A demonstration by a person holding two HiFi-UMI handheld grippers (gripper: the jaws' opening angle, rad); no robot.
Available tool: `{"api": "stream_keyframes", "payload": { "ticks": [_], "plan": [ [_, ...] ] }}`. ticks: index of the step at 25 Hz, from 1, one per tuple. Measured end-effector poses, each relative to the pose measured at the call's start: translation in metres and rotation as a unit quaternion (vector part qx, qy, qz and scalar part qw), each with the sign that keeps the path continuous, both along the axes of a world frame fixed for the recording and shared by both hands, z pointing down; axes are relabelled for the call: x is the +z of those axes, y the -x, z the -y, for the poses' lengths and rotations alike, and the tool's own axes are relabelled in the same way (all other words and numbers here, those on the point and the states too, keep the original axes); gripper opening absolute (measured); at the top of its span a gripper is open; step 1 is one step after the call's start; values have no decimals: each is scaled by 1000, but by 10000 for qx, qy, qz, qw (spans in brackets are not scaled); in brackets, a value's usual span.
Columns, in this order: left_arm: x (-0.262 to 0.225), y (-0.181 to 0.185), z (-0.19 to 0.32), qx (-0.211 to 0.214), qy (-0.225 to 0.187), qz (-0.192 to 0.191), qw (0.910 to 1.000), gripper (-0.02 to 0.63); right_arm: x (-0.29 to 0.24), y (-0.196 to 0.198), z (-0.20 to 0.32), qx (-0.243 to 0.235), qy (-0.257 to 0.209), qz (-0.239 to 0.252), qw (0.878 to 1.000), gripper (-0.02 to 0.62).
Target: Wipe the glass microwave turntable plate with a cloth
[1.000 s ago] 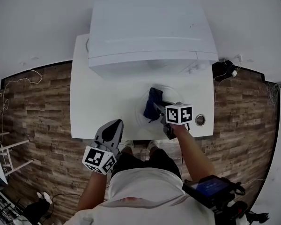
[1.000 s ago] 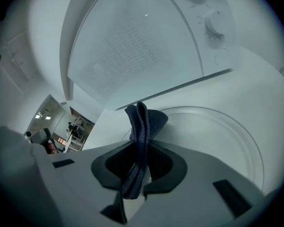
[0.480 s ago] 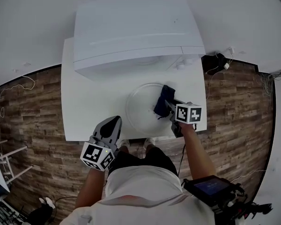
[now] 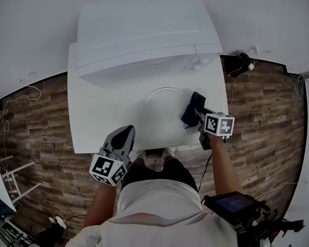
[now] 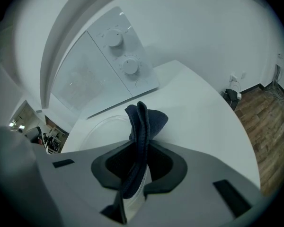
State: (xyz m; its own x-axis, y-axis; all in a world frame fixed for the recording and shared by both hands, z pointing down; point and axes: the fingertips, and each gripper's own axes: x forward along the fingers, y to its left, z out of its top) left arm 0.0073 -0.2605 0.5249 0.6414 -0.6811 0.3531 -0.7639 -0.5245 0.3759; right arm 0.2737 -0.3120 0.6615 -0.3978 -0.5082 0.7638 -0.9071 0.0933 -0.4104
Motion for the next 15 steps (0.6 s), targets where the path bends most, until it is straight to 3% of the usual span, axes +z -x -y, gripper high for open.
{"api": "stream_keyframes", "payload": {
  "ticks": [7, 11, 15],
  "plan": [
    [0, 0, -4, 27, -16, -13, 10000, 11, -23, 4, -2, -68, -408, -122, 9991, 63],
    [-1, 6, -6, -26, -34, -15, 10000, 9, -68, 51, -9, -402, -828, 417, 9949, 63],
    [-3, 13, -8, -44, -56, -24, 10000, 9, -95, 110, -23, -602, -906, 1209, 9867, 63]
  ]
}}
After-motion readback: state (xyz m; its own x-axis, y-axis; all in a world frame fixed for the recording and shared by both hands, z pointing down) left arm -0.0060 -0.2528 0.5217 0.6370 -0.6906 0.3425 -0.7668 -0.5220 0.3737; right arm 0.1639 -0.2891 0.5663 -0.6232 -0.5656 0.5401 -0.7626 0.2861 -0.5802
